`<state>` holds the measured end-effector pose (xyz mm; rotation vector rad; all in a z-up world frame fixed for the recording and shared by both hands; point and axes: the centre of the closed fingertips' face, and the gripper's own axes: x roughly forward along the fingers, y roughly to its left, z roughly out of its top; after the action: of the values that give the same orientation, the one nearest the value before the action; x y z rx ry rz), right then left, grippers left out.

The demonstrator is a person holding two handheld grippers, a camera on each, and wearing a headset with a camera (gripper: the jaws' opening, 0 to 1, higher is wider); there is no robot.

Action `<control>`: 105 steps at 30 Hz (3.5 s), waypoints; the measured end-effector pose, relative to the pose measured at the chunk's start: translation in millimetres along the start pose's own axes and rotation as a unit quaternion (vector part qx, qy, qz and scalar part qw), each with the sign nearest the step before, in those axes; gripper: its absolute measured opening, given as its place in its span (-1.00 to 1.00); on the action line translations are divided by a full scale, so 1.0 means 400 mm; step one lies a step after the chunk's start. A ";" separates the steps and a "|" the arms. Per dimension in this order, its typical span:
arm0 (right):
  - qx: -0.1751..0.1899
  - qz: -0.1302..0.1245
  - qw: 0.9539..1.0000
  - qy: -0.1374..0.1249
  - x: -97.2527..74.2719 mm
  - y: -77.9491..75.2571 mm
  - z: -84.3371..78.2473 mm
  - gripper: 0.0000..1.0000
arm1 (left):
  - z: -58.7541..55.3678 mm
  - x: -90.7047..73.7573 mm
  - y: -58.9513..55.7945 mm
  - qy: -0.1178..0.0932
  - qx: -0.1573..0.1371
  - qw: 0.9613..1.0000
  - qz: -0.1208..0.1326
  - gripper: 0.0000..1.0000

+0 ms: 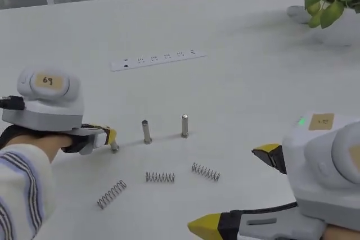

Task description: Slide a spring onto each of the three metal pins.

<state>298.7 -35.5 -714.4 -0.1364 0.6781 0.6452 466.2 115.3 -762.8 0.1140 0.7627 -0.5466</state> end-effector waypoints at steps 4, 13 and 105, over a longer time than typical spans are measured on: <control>-0.001 0.001 1.000 0.000 -0.001 0.000 0.000 0.80 | -0.006 0.002 0.004 -0.002 0.000 1.000 0.001 -1.00; -0.002 0.006 1.000 0.001 0.000 0.007 -0.002 0.80 | -0.010 0.000 0.005 -0.011 -0.002 1.000 0.000 -1.00; -0.012 0.036 0.999 0.002 0.021 0.050 -0.002 0.88 | -0.221 -0.152 -0.126 0.004 0.067 0.992 -0.105 -0.22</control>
<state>291.4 -15.4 -718.5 -0.1366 0.6816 0.7227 349.4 124.0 -780.6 0.1621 0.7493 -0.7981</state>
